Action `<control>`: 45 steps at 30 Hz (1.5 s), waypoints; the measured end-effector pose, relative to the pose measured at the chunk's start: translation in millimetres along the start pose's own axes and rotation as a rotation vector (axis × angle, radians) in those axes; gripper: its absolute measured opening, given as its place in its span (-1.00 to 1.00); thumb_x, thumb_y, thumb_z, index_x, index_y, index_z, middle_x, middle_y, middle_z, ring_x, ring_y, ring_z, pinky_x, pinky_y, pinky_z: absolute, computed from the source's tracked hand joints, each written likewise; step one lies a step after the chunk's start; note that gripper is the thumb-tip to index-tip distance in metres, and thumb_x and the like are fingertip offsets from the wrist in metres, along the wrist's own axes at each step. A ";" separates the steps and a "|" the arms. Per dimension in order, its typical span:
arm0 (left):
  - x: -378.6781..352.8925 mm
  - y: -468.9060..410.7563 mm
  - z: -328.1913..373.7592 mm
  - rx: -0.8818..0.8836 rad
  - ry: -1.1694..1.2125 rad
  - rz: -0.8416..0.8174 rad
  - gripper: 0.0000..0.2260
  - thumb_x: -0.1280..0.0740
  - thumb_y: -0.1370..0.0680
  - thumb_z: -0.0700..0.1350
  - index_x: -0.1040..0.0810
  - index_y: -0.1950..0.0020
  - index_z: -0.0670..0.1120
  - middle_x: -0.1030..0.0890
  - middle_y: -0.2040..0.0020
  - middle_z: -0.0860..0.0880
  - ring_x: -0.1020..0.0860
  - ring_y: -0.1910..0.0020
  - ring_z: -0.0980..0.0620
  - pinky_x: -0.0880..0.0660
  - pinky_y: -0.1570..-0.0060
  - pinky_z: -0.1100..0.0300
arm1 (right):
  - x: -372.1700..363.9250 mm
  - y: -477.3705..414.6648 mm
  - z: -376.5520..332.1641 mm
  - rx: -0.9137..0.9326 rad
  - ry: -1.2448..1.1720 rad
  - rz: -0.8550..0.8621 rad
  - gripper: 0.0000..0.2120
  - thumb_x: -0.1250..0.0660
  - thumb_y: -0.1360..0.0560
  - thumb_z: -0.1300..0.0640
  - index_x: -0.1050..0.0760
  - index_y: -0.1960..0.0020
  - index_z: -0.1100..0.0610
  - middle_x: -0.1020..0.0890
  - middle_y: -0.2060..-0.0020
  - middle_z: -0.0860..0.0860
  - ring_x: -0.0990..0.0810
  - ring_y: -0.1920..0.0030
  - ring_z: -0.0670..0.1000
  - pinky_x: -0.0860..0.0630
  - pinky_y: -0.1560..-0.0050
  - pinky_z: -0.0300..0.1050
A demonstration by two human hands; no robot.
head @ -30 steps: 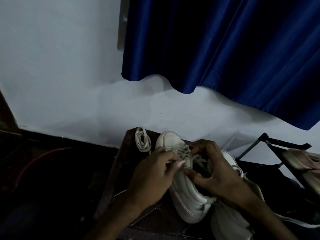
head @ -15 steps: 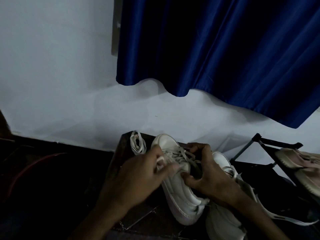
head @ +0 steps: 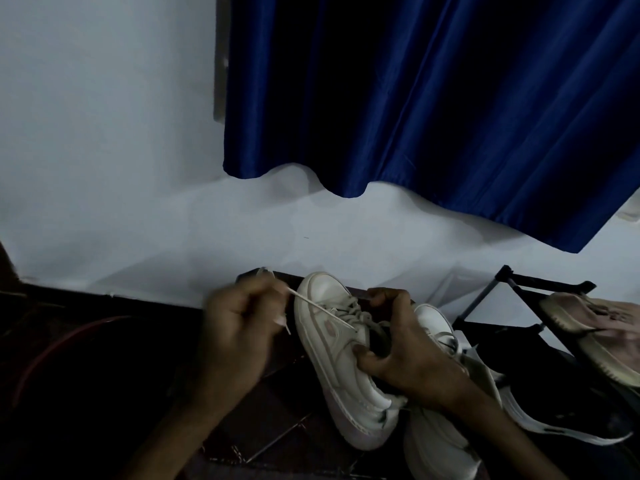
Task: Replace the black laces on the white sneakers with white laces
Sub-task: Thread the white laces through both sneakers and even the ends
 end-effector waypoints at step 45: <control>-86.3 -101.3 266.4 0.067 0.058 -0.227 -0.64 -0.23 -0.64 0.09 -0.61 0.14 -0.14 -0.60 0.24 -0.07 -0.55 0.34 0.16 -0.54 0.16 0.24 | 217.7 -26.8 -255.3 0.078 -0.426 0.015 -0.78 -0.21 -0.62 0.28 -0.61 0.09 0.22 -0.68 0.29 0.04 -0.62 0.32 -0.11 -0.59 0.26 -0.27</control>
Point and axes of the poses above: each hand's wrist, its own y-axis away from the middle knuckle, its own x-axis out of the back of the hand, z = x × y, the point moved 1 cm from there along -y, towards the middle knuckle
